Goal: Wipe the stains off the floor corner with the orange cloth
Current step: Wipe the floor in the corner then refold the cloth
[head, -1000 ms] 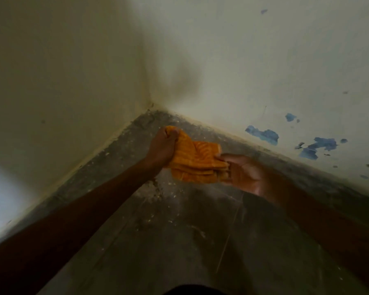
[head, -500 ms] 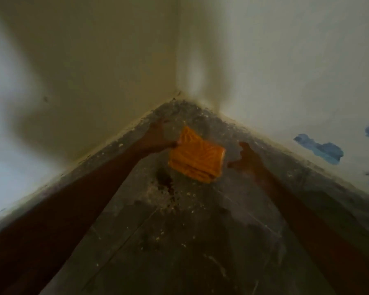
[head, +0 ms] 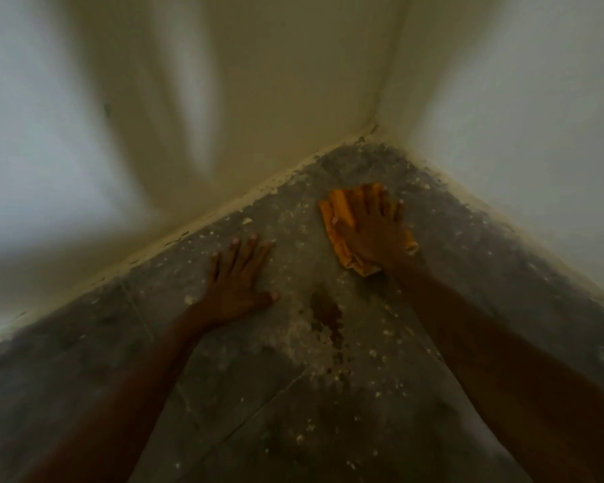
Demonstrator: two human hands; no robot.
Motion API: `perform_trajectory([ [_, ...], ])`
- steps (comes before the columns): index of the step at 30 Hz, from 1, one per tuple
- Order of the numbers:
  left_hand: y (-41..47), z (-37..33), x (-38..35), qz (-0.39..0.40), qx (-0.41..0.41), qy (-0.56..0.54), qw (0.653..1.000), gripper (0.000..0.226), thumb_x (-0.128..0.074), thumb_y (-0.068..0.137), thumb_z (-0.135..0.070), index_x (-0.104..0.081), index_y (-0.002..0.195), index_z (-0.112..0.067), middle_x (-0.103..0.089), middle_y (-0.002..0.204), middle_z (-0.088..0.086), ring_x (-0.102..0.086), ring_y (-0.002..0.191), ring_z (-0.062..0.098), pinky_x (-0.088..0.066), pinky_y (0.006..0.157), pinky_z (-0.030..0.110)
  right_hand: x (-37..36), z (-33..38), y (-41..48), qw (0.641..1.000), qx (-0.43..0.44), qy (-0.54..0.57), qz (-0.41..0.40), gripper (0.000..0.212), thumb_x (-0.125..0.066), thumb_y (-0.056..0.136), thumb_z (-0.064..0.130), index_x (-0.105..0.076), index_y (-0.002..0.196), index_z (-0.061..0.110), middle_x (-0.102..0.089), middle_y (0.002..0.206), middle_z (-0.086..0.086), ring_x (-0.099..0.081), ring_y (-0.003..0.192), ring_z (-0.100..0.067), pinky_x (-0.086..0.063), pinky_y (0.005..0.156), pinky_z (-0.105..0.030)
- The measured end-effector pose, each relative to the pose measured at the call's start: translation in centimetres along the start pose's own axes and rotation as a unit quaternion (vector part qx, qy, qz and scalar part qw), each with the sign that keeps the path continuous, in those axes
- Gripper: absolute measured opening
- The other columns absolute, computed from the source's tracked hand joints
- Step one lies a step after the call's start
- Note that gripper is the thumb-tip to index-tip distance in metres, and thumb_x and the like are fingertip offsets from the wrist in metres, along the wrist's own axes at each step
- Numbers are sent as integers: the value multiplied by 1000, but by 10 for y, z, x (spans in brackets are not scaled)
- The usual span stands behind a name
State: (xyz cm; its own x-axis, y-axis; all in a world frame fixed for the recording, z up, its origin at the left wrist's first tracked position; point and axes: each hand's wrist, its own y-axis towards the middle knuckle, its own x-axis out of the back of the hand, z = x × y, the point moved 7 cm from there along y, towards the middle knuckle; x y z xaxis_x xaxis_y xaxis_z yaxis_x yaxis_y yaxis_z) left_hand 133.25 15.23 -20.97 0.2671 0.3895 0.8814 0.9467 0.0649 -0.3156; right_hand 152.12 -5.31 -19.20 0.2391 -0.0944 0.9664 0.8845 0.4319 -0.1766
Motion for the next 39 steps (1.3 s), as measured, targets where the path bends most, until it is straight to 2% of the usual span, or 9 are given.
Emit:
perform_trajectory([
  [6,7,4,7,0,-21,-136,990,72,-19,88,-49,9,151,-28,20,154,-18,24,146,13,23,112,34,-35,50,-153,970,237,-49,-17,74,-20,97,69,-8,160,32,-5,169,-3,1,156,-33,-10,124,-56],
  [9,4,1,4,6,-6,-67,998,74,-17,87,-50,18,147,-27,27,154,-13,30,142,11,22,114,39,-26,-32,-147,978,175,-116,4,69,-12,99,67,0,160,34,2,170,-3,8,155,-32,-12,122,-63],
  [13,-3,-7,0,-14,-11,-64,998,66,-9,89,-45,20,145,-28,29,155,-10,30,144,15,21,117,41,8,-46,-28,996,-52,-1,-73,64,-16,103,61,-7,159,32,3,169,-6,-3,154,-37,-3,121,-60],
  [15,-4,-5,3,-20,-16,-126,992,63,-6,91,-46,12,150,-32,23,158,-12,25,146,11,21,117,36,3,17,-14,985,-27,-11,-168,61,-14,103,53,-20,154,21,4,168,-6,-3,154,-36,-1,122,-51],
  [20,-13,5,19,-133,17,-256,957,61,-7,96,-43,-1,155,-26,12,162,-9,12,149,4,12,120,27,-38,107,-175,982,188,3,-16,70,-24,100,61,2,159,35,9,169,0,15,155,-30,1,125,-55],
  [25,-14,-3,11,-123,36,-166,978,62,-6,95,-42,1,154,-23,11,163,-5,14,149,9,12,121,32,-25,29,-120,993,106,-43,-12,72,-21,99,65,-1,159,31,2,169,-8,4,155,-36,-7,123,-62],
  [29,-15,-7,14,-176,56,-159,970,61,-10,98,-42,5,154,-24,12,162,-7,12,149,6,11,120,29,-5,69,-5,998,-15,56,-28,76,-25,98,67,-6,160,27,-2,168,-14,1,153,-43,-3,123,-61],
  [36,-12,-5,10,-164,32,-95,981,64,-11,96,-49,-4,154,-23,1,164,-2,8,150,11,10,121,32,-32,82,-161,974,225,-26,-3,73,-29,96,66,0,158,39,-5,169,2,0,156,-28,-11,124,-54],
  [39,-10,-1,1,-139,23,15,990,87,-20,87,-67,3,155,-18,8,164,1,13,150,17,10,121,39,-20,8,-126,986,153,-63,-10,75,-21,95,71,2,158,37,1,169,0,0,156,-29,-15,123,-57],
])
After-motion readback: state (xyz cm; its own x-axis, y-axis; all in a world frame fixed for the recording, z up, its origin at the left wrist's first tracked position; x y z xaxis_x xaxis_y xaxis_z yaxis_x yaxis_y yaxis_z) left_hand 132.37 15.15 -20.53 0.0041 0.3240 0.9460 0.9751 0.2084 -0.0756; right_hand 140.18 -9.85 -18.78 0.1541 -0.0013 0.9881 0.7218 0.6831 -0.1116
